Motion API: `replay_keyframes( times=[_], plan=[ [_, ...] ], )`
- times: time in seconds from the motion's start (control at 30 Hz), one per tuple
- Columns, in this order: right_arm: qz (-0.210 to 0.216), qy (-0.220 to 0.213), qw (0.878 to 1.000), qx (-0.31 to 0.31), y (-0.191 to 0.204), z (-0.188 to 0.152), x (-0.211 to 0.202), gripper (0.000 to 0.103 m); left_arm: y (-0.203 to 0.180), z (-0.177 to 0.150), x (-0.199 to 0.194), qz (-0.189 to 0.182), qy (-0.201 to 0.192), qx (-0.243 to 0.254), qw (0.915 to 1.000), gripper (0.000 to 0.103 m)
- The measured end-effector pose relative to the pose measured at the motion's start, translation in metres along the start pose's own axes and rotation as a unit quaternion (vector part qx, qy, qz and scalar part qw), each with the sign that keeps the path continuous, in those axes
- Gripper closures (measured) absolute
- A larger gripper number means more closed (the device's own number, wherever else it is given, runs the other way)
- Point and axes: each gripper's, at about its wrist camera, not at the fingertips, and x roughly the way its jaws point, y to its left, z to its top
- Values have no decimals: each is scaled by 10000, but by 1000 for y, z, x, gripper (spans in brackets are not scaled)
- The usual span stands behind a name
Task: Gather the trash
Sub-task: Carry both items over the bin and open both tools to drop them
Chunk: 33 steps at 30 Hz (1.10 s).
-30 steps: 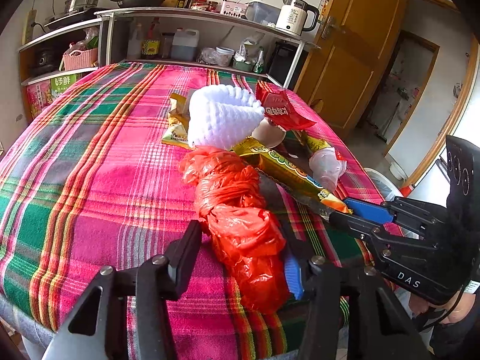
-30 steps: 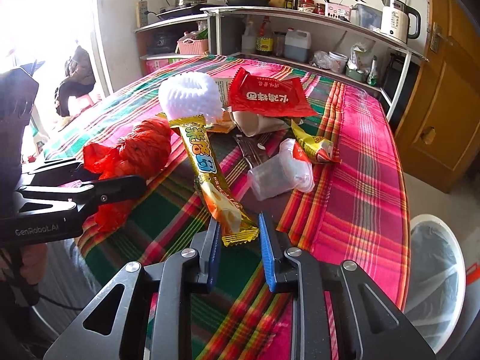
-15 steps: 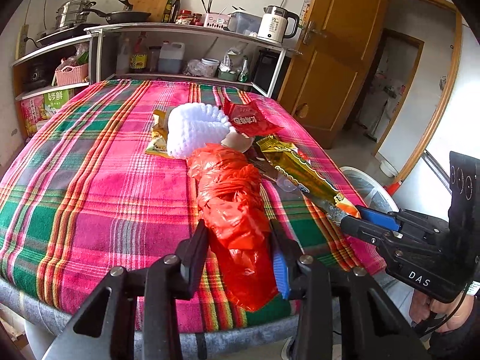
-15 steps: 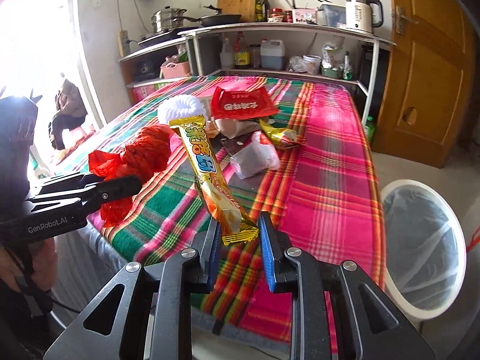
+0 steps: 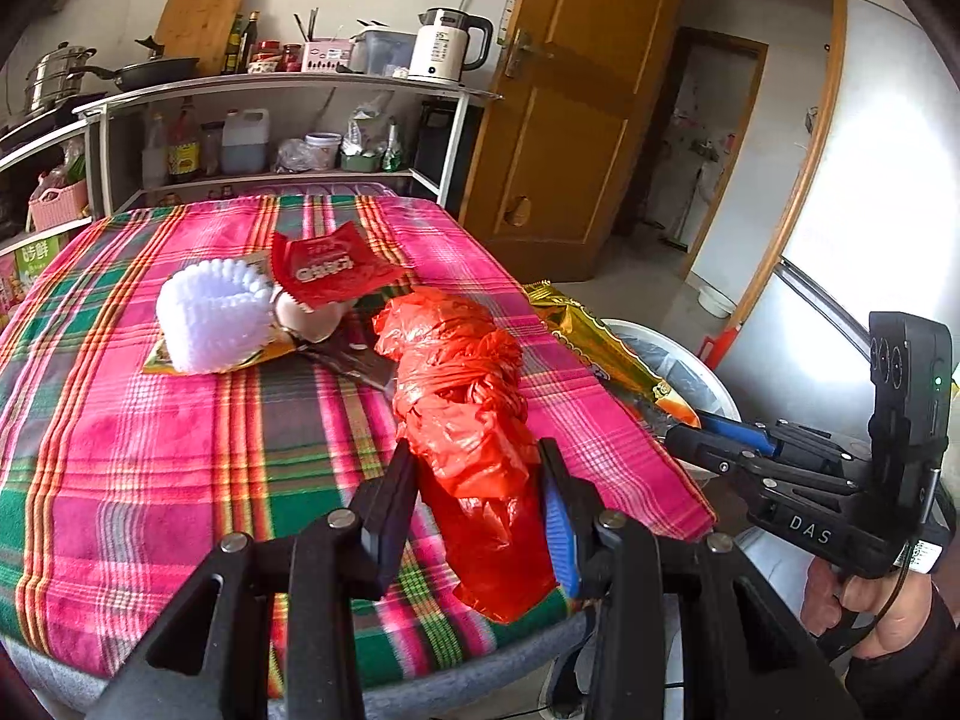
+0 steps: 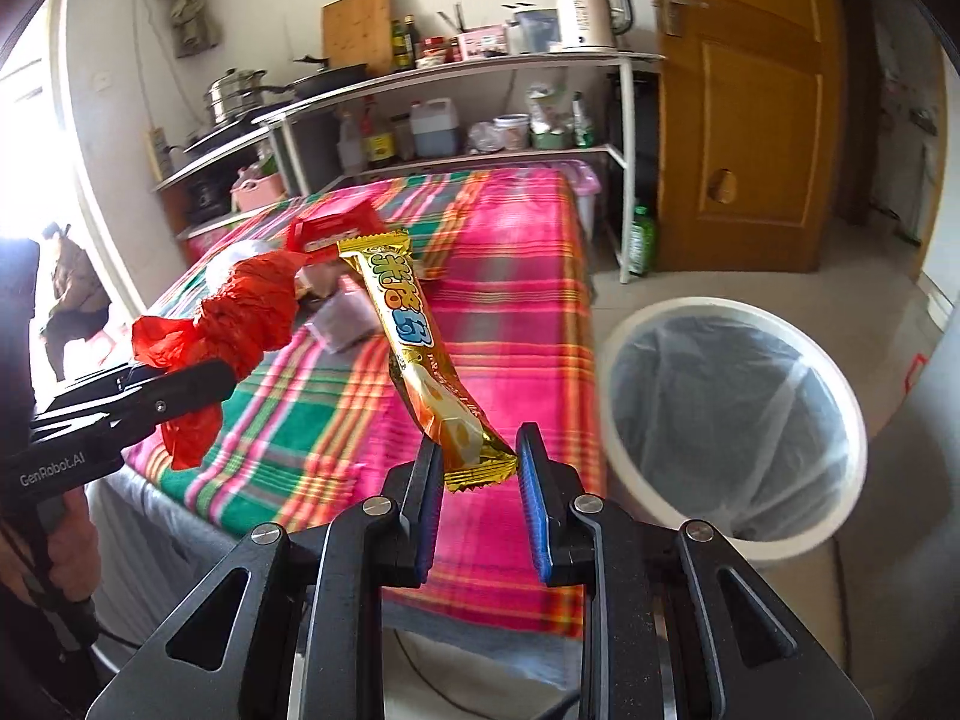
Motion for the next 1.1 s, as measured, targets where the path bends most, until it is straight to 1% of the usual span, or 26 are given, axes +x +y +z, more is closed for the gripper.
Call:
replay_keyframes(
  times=[0.3, 0.47, 0.67, 0.9, 1.1],
  plan=[
    [-588, -5, 9965, 591, -57, -3, -7, 78, -39, 23, 36, -471, 92, 367, 9982, 62],
    [-874, 82, 9921, 901, -84, -6, -5, 78, -61, 35, 59, -756, 156, 539, 9956, 62],
    [-1105, 217, 9868, 1163, -112, -11, 2, 78, -89, 45, 86, -1042, 299, 704, 9916, 62],
    [-1273, 355, 9812, 1404, -134, -12, 11, 78, -106, 51, 116, -1211, 542, 765, 9882, 62],
    [-1338, 511, 9766, 1606, -150, -18, 19, 77, -118, 51, 139, -1238, 734, 765, 9866, 62]
  ],
)
